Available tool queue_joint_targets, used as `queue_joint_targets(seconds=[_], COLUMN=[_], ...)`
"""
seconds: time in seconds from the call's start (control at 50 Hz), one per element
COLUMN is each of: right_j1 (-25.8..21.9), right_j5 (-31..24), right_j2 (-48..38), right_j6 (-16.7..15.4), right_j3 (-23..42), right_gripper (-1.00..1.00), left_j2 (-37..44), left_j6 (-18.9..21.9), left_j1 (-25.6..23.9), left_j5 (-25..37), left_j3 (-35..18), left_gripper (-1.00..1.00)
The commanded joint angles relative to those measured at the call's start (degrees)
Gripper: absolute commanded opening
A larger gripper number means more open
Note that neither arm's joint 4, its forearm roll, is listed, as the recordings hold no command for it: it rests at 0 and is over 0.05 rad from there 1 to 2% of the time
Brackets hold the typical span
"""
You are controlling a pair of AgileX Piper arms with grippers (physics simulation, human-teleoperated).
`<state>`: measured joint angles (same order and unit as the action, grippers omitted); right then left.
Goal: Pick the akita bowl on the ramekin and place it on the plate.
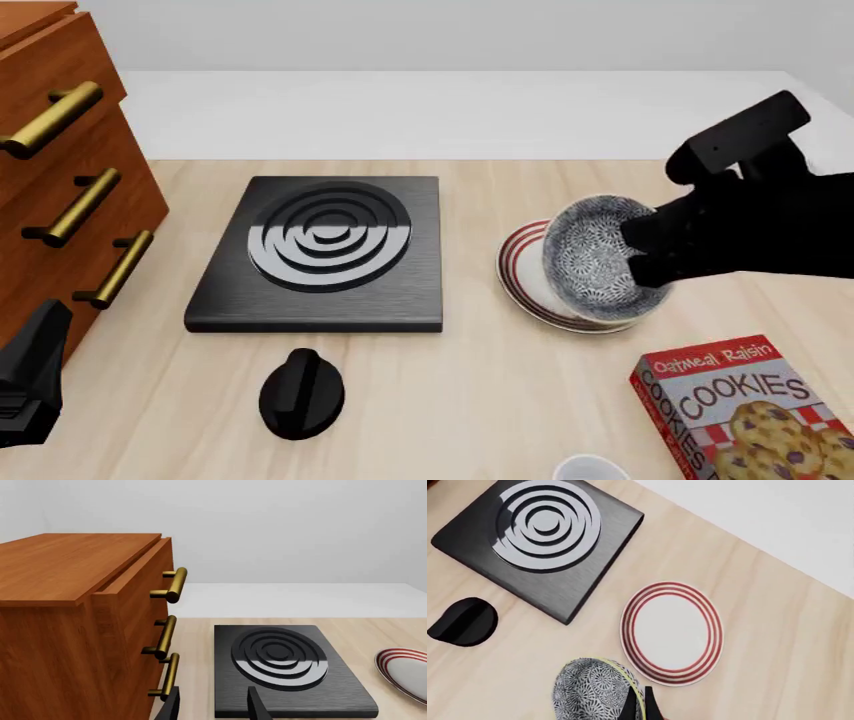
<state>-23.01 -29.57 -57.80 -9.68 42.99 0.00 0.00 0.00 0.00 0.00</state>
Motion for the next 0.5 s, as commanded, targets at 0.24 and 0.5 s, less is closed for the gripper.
queue_joint_targets(seconds=[0.24,0.5], right_j1=[3.4,5.2], right_j5=[3.5,6.1], right_j2=[-8.1,-11.9], right_j6=[-0.8,0.0], right_j3=[3.3,3.7], right_gripper=[-1.0,-1.0], left_j2=[0.0,0.0], left_j6=[0.0,0.0], left_j1=[0.0,0.0], left_j5=[0.0,0.0], left_j3=[0.0,0.0], left_gripper=[1.0,1.0])
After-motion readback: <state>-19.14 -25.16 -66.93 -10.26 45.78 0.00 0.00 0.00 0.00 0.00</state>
